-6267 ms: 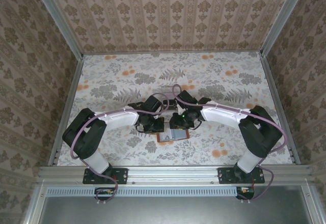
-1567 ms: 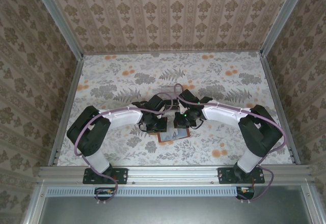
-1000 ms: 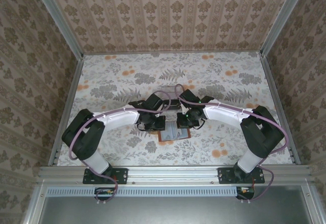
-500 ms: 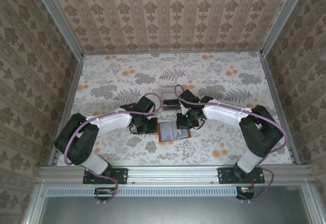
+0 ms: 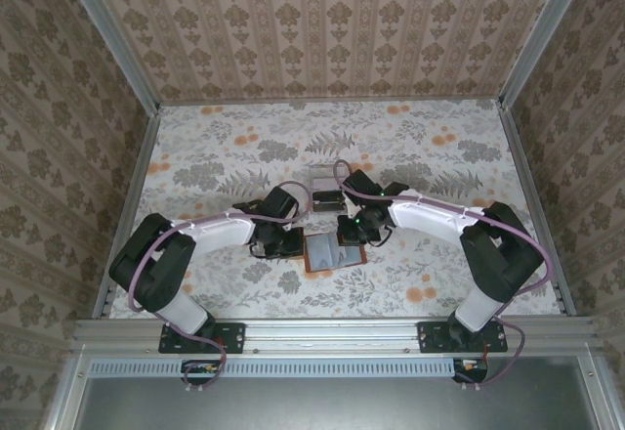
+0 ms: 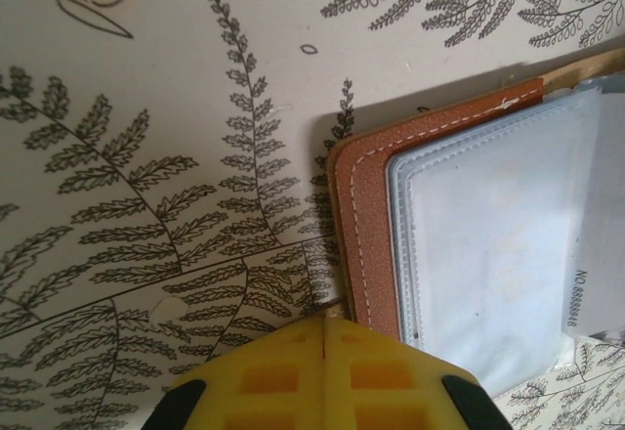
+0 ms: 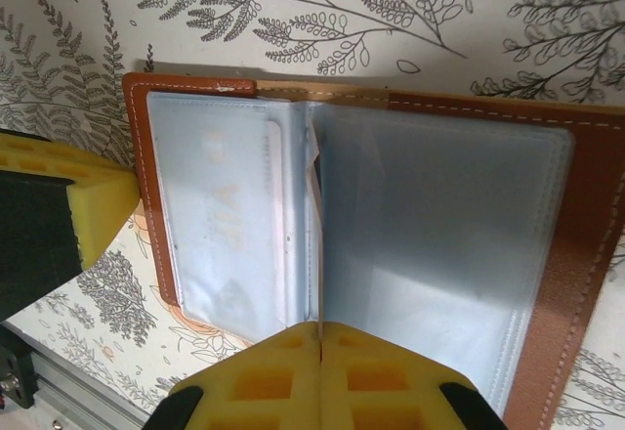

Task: Take the credit cards out of the card holder

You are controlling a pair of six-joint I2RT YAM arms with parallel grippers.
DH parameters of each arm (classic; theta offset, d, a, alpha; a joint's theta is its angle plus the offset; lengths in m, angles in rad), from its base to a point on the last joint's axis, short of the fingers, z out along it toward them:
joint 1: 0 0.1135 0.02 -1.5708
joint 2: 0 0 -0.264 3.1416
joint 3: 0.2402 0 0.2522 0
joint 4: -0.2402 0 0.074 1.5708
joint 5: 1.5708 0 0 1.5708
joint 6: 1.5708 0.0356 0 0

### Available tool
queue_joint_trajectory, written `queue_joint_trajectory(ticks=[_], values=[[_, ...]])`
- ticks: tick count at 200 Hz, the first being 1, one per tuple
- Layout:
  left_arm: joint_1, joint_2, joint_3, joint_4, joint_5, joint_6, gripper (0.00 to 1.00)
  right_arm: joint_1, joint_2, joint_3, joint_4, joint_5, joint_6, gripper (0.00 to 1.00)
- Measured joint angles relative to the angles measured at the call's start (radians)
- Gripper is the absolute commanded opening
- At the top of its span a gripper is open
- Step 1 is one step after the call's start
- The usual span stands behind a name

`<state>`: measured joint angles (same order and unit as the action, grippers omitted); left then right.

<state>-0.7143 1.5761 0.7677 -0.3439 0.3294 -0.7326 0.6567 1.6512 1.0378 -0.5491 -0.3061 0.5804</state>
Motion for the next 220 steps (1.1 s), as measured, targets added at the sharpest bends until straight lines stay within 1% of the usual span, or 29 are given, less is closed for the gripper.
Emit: queue_joint_trajectory(ticks=[29,61,89,100,125,145,164,193,220], values=[[0.001,0.000,-0.002,0.001,0.000,0.002,0.03,-0.003,-0.030,0.044,-0.059,0.032,-0.063,0.02],[0.003,0.000,-0.002,0.001,-0.001,0.010,0.03,-0.006,-0.066,0.127,-0.114,0.095,-0.227,0.02],[0.005,0.000,-0.002,0.001,-0.001,0.023,0.03,-0.007,-0.082,0.188,-0.142,0.145,-0.440,0.02],[0.008,0.000,-0.002,0.001,0.003,0.028,0.03,-0.008,-0.081,0.211,-0.148,0.159,-0.547,0.00],[0.016,0.002,-0.002,0.001,0.008,0.040,0.03,-0.013,-0.071,0.273,-0.169,0.198,-0.783,0.00],[0.023,0.005,0.000,0.000,0.015,0.050,0.03,-0.031,-0.045,0.325,-0.169,0.219,-0.969,0.00],[0.023,0.006,0.002,-0.002,0.015,0.056,0.04,-0.061,0.005,0.385,-0.180,0.220,-1.104,0.00],[0.026,0.006,0.005,-0.008,0.014,0.057,0.06,-0.113,0.120,0.527,-0.235,0.207,-1.266,0.00],[0.035,-0.005,0.005,-0.023,0.005,0.057,0.07,-0.138,0.233,0.677,-0.305,0.196,-1.378,0.00]])
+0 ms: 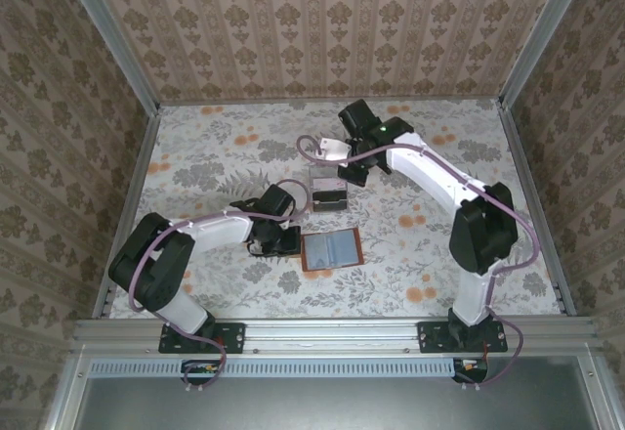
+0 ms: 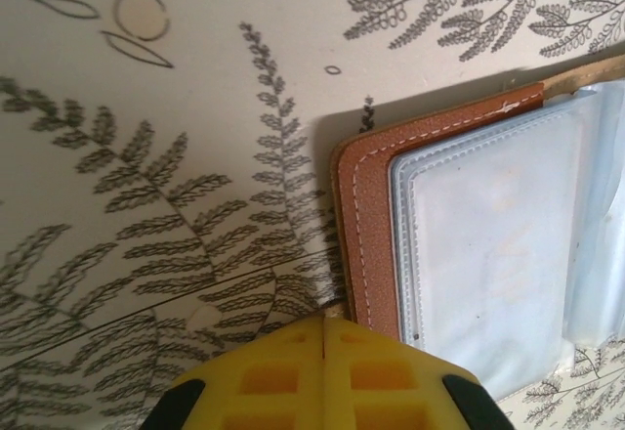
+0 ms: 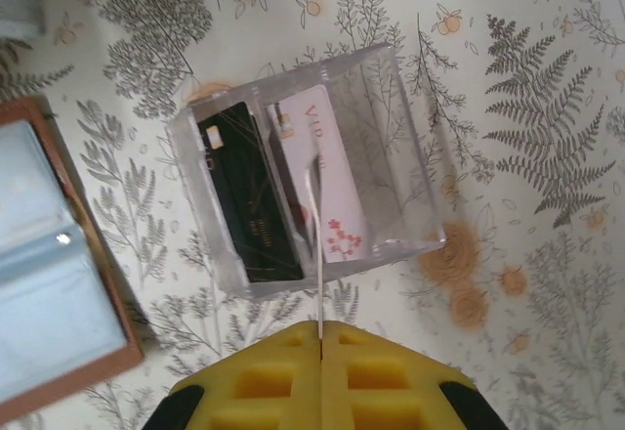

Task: Take the credit cards out of the card holder

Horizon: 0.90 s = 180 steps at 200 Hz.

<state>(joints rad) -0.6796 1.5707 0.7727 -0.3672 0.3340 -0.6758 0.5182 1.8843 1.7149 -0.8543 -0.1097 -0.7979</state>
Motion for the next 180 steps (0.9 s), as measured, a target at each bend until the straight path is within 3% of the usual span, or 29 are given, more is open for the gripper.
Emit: queue_joint_trajectory(ticks=[88,180], values=[[0.027,-0.086,0.000,-0.062,-0.021,0.000,0.09,-0.017,0.322,0.418,-0.232,-0.002,-0.206,0.00],[0.040,-0.089,0.000,-0.076,-0.029,-0.005,0.09,-0.017,0.478,0.595,-0.348,-0.002,-0.284,0.00]])
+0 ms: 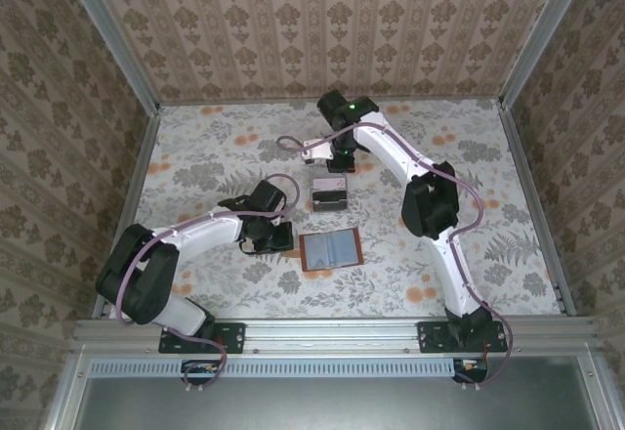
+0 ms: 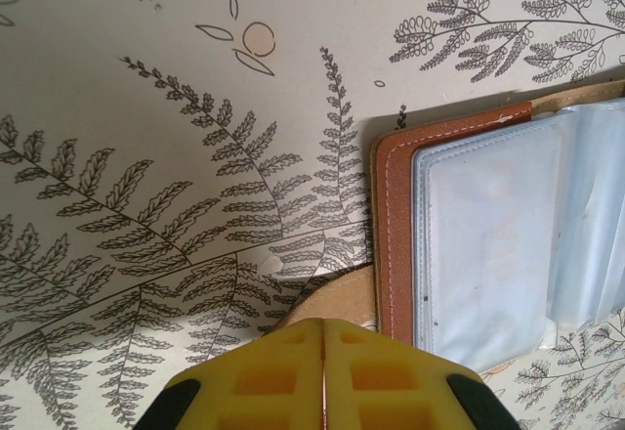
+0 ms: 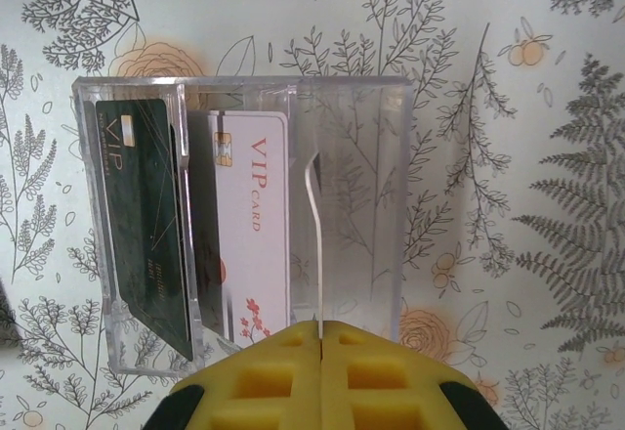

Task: Take the credit cards out of the card holder

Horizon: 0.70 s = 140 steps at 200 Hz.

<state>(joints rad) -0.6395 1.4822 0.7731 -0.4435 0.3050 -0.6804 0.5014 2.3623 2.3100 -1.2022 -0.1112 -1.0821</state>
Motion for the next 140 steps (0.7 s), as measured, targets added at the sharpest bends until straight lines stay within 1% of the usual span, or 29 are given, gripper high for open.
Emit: queue_joint_trajectory(ticks=[32,61,69,140], values=[[0.001,0.000,0.000,0.000,0.000,0.000,0.09,0.000,0.022,0.004,-0.014,-0.002,-0.012,0.00],[0.006,0.000,0.000,0.000,0.000,0.000,0.09,0.000,0.027,0.012,-0.018,-0.001,-0.012,0.12],[0.006,0.000,0.000,0.001,0.000,0.000,0.09,0.000,0.027,0.012,-0.017,-0.001,-0.012,0.13],[0.006,-0.002,-0.001,0.001,0.000,0.000,0.09,0.000,0.027,0.012,0.055,0.043,0.017,0.17]])
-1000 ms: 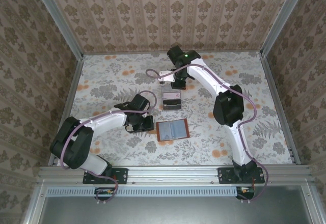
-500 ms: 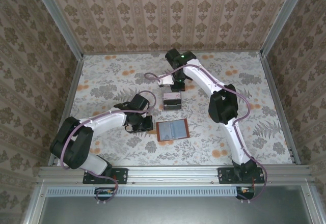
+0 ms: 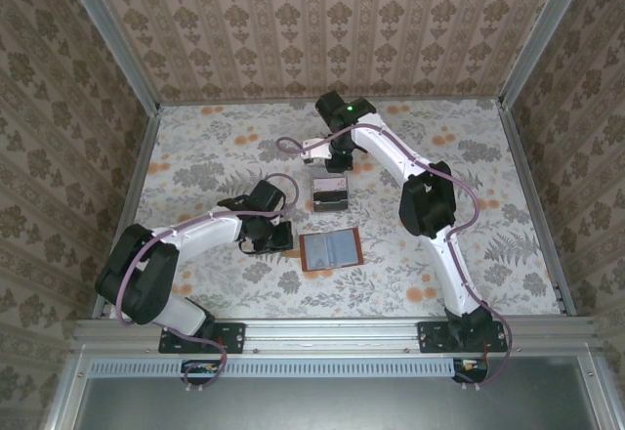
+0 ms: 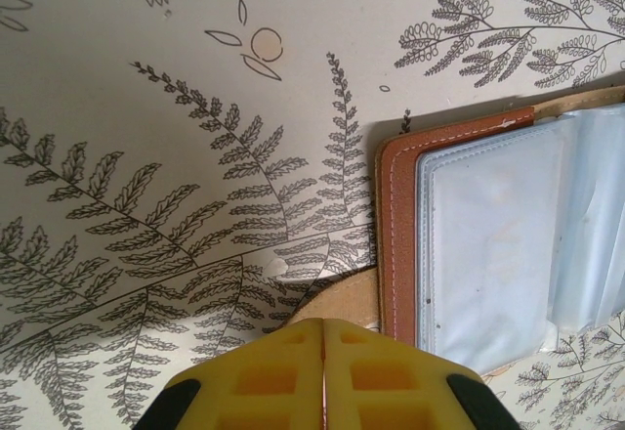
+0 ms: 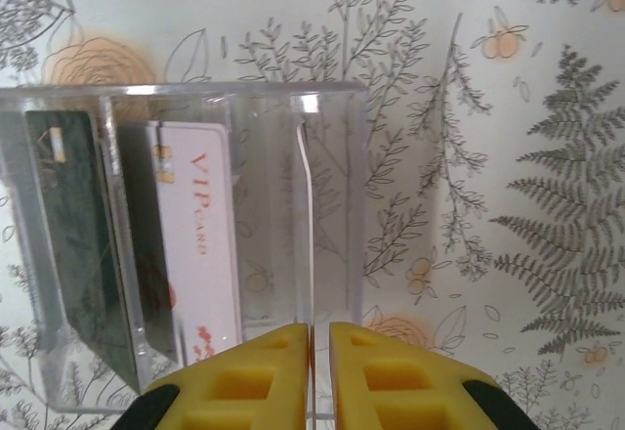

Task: Take the credit cards out of the card holder

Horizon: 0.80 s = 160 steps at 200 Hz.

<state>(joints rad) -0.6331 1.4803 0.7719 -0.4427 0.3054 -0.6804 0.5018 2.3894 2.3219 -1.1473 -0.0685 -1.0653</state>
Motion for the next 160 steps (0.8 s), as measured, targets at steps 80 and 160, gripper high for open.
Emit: queue_joint_trajectory(ticks=[80,160], values=[[0.000,-0.002,0.000,0.001,0.000,0.000,0.09,0.000,-0.073,-0.095,0.132,0.010,0.056,0.17],[0.000,-0.002,0.000,0.018,0.000,-0.005,0.09,0.000,-0.087,-0.184,0.266,0.010,0.077,0.18]])
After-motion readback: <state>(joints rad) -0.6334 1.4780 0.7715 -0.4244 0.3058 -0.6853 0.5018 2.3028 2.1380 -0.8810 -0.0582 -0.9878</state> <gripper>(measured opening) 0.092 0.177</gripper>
